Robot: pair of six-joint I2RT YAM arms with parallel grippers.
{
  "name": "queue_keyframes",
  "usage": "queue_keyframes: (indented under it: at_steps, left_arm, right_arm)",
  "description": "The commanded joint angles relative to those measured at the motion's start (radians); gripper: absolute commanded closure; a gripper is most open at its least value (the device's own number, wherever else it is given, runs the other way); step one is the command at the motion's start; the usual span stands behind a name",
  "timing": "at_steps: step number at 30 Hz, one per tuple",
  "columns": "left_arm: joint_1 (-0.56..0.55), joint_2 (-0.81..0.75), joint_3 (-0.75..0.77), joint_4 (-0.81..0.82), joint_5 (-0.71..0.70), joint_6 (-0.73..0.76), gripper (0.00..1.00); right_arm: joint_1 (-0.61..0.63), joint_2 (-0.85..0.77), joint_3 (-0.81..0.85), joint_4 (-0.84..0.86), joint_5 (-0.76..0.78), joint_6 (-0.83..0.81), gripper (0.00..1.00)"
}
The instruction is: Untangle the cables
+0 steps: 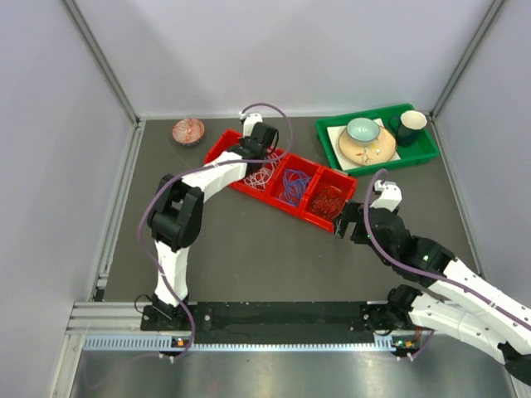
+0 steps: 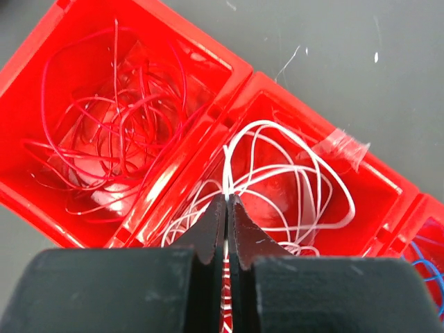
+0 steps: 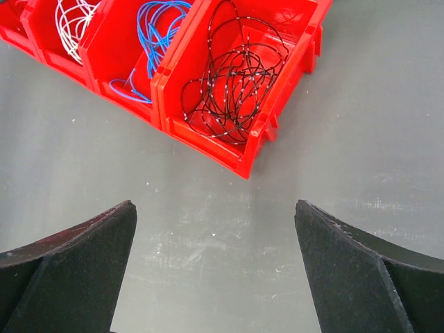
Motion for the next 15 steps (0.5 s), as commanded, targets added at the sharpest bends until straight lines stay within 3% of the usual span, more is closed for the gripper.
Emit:
queue_keyframes:
  at_steps: [1, 9, 13, 15]
  left_arm:
    - [0.005, -0.022, -0.031, -0.033, 0.015, -0.017, 1.0]
    - [0.004, 0.068, 0.049, -0.105, 0.032, -0.035, 1.0]
    - [-0.002, 0.013, 0.028, -0.096, 0.026, -0.043, 0.73]
    - [-0.007, -0.021, 0.026, -0.092, 0.026, -0.032, 0.67]
  right_arm:
    - [-0.007, -0.007, 0.049, 0.038, -0.001, -0.006, 0.05]
    - [-0.009, -0.017, 0.045, 0.041, -0.004, -0.006, 0.05]
    - [-0.009, -0.02, 0.039, 0.04, -0.004, -0.003, 0.05]
    - [-0.009, -0.015, 0.045, 0.04, -0.009, -0.003, 0.05]
